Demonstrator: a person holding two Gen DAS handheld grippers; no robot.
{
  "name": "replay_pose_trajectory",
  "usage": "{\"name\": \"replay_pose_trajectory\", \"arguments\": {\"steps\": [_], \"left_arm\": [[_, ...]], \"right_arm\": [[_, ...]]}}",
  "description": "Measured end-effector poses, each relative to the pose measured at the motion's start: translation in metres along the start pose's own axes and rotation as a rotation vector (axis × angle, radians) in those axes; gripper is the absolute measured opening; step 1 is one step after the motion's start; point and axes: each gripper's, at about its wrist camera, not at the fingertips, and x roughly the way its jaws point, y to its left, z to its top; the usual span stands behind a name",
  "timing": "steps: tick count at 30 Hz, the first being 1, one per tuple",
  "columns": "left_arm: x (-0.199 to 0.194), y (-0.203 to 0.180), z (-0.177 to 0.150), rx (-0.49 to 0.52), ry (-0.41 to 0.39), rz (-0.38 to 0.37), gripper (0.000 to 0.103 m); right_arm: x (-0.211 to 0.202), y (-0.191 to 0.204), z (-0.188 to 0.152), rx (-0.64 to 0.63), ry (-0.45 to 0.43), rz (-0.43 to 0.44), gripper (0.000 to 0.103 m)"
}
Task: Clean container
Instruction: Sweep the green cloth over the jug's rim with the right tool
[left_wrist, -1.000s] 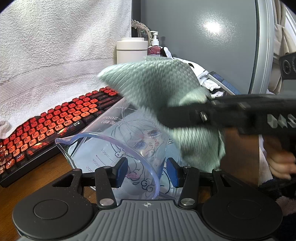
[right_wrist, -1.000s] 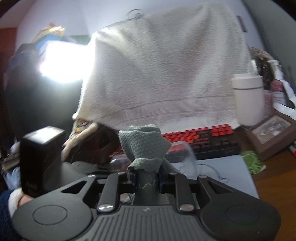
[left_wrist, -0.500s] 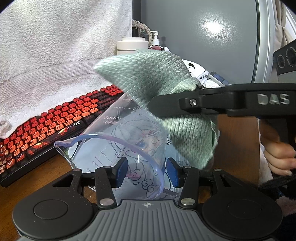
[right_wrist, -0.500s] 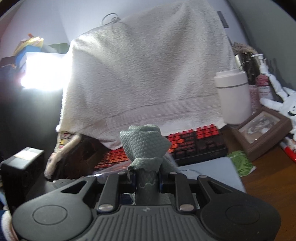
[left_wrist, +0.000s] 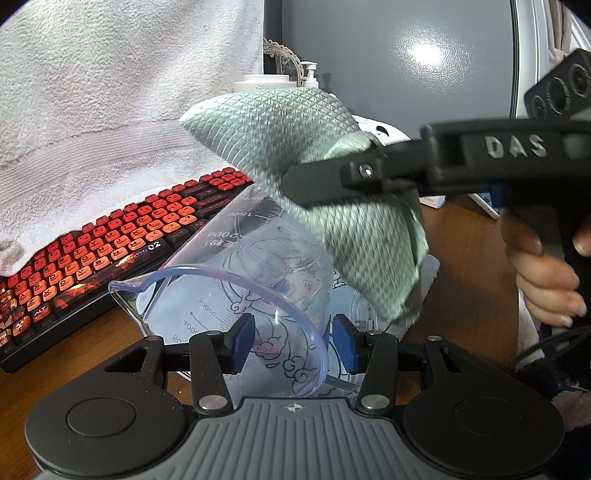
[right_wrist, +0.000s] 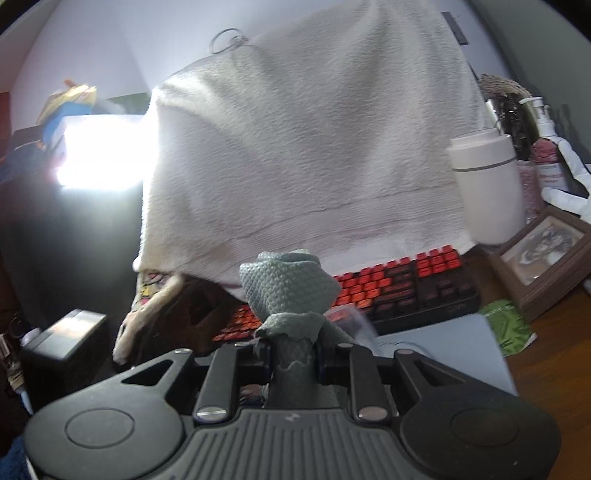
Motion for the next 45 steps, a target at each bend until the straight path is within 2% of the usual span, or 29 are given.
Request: {"name": "replay_pose_trajectory", "arguments": {"steps": [5, 8, 14, 19, 26, 33, 41, 45], "left_arm": [[-0.001, -0.001, 0.0, 0.0, 0.0, 0.0, 0.046], [-0.001, -0.001, 0.0, -0.001, 0.0, 0.0, 0.046], [-0.001, 0.0, 0.0, -0.001, 0.0, 0.0, 0.046], [-0.001, 0.0, 0.0, 0.0, 0.0, 0.0, 0.046], [-0.002, 0.0, 0.0, -0.001, 0.0, -0.001, 0.046], [-0.001, 0.001, 0.0, -0.001, 0.0, 0.0, 0.046], [-0.001, 0.0, 0.0, -0.001, 0.0, 0.0, 0.046], [-0.001, 0.0, 0.0, 0.001, 0.0, 0.001, 0.046]], "right_arm": [[0.004, -0.004, 0.004, 0.012, -0.006, -0.031, 0.02], [0.005, 0.004, 0.0, -0.026, -0.008, -0.042, 0.02], [0.006, 0.027, -0.006, -0.083, 0.02, 0.047, 0.021], [0.008, 0.027, -0.004, -0.101, 0.022, 0.063, 0.021], [0.014, 0.001, 0.009, -0.074, -0.011, -0.035, 0.021], [0.018, -0.002, 0.012, -0.028, -0.01, -0.05, 0.021], [0.021, 0.026, 0.003, -0.073, 0.028, 0.064, 0.022], [0.023, 0.025, 0.004, -0.073, 0.032, 0.075, 0.021]]}}
